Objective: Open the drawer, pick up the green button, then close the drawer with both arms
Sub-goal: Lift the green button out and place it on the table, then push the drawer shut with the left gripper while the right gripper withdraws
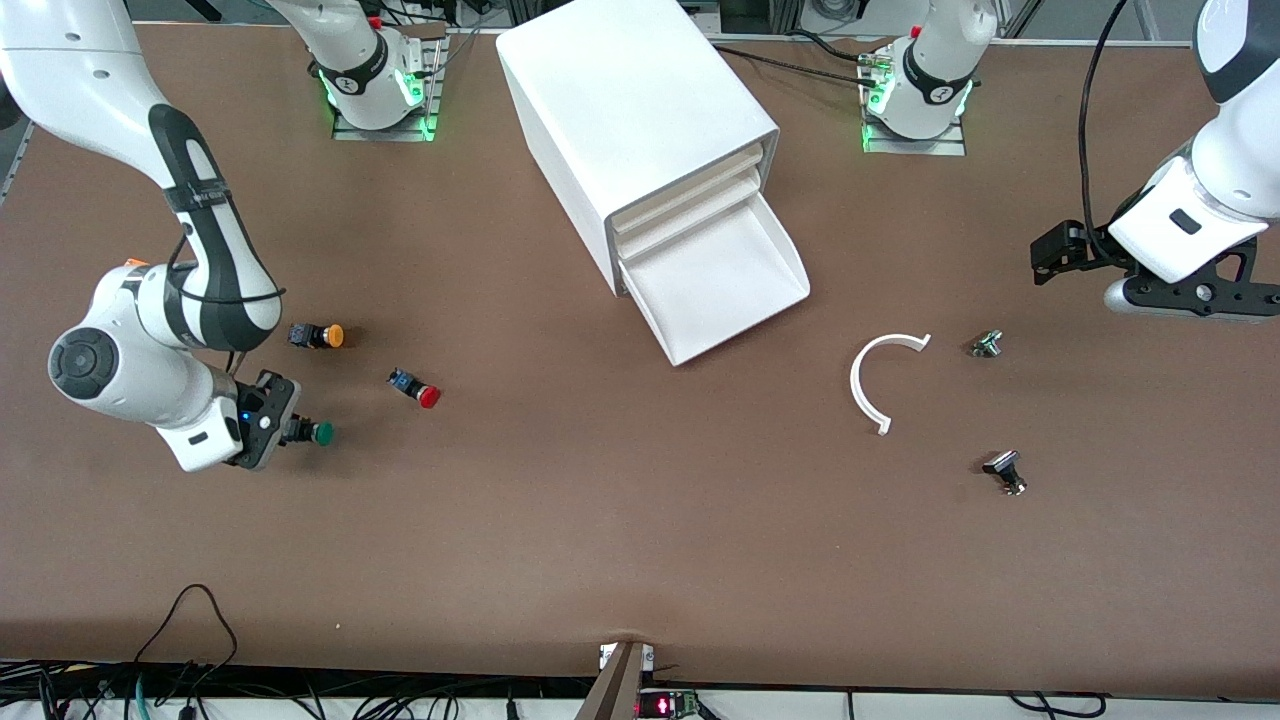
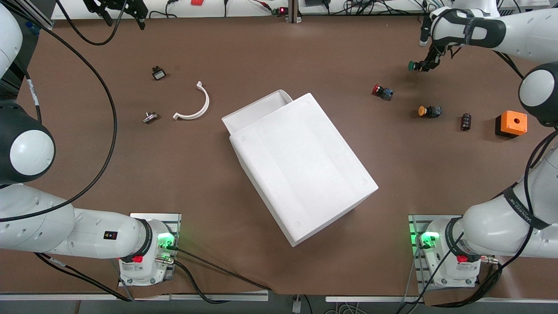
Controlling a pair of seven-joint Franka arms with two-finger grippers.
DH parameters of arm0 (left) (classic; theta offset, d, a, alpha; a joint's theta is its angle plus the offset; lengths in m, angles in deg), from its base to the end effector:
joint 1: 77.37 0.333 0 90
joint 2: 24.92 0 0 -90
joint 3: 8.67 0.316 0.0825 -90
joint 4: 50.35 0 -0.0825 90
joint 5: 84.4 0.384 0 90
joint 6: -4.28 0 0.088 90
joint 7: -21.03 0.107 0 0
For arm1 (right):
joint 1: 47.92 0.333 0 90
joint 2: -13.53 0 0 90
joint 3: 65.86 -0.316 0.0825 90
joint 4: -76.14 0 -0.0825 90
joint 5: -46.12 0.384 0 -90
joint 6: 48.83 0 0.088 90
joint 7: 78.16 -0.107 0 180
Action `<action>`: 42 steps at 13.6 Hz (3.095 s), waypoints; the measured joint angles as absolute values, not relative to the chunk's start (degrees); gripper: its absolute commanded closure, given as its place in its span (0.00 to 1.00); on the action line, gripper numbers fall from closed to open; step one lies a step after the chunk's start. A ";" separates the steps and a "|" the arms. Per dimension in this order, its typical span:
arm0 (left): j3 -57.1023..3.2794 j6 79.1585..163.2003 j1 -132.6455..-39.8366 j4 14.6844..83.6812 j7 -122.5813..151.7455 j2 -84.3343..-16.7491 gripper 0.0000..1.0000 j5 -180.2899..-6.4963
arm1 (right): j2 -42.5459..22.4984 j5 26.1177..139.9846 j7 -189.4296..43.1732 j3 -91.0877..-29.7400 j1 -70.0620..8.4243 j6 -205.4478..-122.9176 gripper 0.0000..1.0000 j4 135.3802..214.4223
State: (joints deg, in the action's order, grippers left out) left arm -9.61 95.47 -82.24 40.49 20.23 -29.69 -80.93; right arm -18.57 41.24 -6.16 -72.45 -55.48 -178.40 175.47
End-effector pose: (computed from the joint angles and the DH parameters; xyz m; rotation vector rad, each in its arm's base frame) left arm 0.5759 -0.0518 0.5723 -3.0729 0.1400 0.1132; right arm 0.6648 -0.0205 0.2569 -2.5103 -1.8658 0.0383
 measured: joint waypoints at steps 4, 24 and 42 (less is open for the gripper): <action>-12.79 97.65 -82.53 43.67 9.38 -32.11 0.00 -81.46 | -17.82 41.25 0.22 -72.45 -59.20 -178.69 0.44 179.38; -21.03 148.68 -94.23 66.21 -32.95 -48.47 0.00 -87.88 | -15.08 55.03 -15.75 -82.70 -58.13 -149.20 0.00 153.40; -32.07 143.46 -96.80 73.74 -50.98 -45.42 0.00 -84.34 | 3.78 42.68 -60.32 -71.10 -52.26 -141.70 0.00 161.38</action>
State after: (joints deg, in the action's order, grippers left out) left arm -32.07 143.46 -96.80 73.74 -50.98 -45.42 -84.34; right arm 3.78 42.68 -60.32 -71.10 -52.26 -141.70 161.38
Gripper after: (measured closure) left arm 0.000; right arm 0.000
